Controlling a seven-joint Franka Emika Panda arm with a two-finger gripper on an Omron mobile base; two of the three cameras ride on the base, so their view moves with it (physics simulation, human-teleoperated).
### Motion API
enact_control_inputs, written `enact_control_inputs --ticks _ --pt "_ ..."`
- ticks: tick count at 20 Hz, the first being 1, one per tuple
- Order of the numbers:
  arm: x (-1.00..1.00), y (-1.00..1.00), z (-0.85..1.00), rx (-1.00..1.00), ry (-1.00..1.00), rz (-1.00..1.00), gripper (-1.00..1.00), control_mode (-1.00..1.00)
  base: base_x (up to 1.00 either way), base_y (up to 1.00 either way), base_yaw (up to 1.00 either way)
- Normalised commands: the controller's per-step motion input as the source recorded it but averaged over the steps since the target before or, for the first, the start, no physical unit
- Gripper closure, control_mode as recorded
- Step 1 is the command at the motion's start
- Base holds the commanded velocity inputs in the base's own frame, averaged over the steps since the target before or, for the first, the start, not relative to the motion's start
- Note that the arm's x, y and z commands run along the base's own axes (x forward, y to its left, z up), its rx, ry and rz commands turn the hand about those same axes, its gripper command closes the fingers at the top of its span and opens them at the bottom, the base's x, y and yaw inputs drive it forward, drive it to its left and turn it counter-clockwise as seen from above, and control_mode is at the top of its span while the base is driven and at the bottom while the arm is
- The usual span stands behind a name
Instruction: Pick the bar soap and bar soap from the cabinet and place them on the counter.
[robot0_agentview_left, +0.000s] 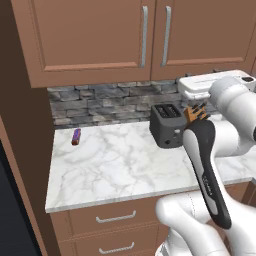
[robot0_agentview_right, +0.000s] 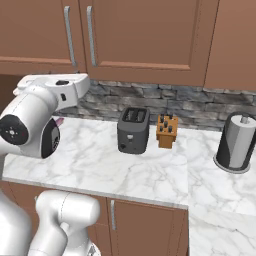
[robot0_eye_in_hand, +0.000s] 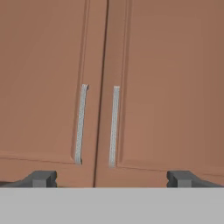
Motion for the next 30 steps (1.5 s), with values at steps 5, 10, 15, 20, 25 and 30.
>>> enact_control_inputs --ticks 5,10,15,20,25,30 --pt "0.04 0.0 0.12 0.03 -0.05 0.0 -1.0 -1.0 0.0 0.0 0.0" --pt "0.19 0.0 0.03 0.05 0.0 0.0 -1.0 -1.0 0.0 0.0 0.0" --pt "0.27 0.0 0.0 0.05 0.0 0.0 -1.0 -1.0 0.0 0.0 0.0" --pt "0.25 0.0 0.0 0.03 0.0 0.0 -1.0 -1.0 0.0 0.0 0.0" --pt "0.2 0.0 0.0 0.0 -0.02 0.0 -1.0 -1.0 0.0 0.0 0.0" --pt "0.21 0.0 0.0 0.0 -0.03 0.0 -1.0 -1.0 0.0 0.0 0.0"
